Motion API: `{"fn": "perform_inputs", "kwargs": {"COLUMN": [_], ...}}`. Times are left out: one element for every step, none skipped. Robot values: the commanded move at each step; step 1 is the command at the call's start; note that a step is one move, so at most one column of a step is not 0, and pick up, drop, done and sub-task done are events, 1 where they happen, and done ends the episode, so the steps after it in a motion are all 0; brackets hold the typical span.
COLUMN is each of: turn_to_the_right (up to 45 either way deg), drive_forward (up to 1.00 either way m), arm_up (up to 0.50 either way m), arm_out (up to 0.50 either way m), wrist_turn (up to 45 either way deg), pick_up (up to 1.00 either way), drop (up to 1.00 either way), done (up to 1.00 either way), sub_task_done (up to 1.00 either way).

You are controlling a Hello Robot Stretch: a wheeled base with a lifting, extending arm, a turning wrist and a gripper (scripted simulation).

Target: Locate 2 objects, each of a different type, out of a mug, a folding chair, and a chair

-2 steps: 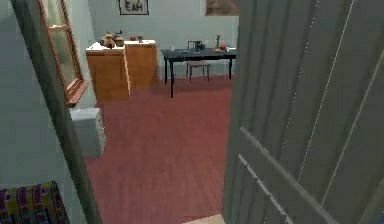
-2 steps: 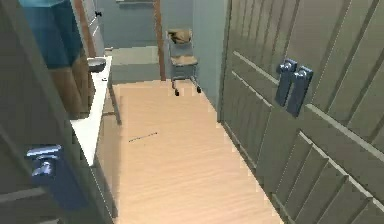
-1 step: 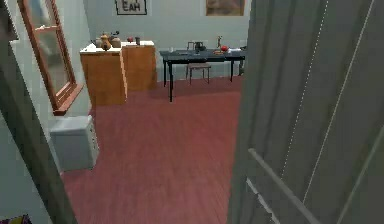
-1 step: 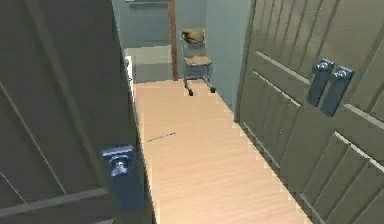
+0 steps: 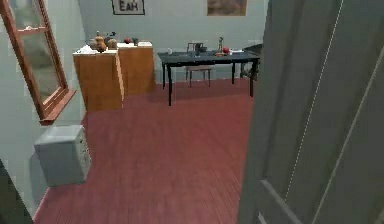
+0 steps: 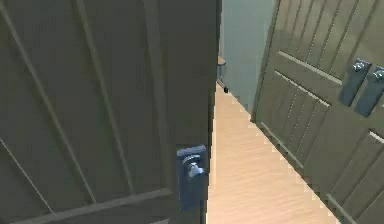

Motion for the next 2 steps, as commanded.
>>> {"fn": "perform_inputs", "kwargs": {"turn_to_the_right": [45.0,45.0], "drive_forward": [0.00,0.00], "arm_up": [0.00,0.00], "arm_out": [0.00,0.00], "wrist_turn": [0.0,0.0], "pick_up": [0.00,0.00], "drop": [0.00,0.00], "done": [0.00,0.00], "sub_task_done": [0.00,0.00]}}
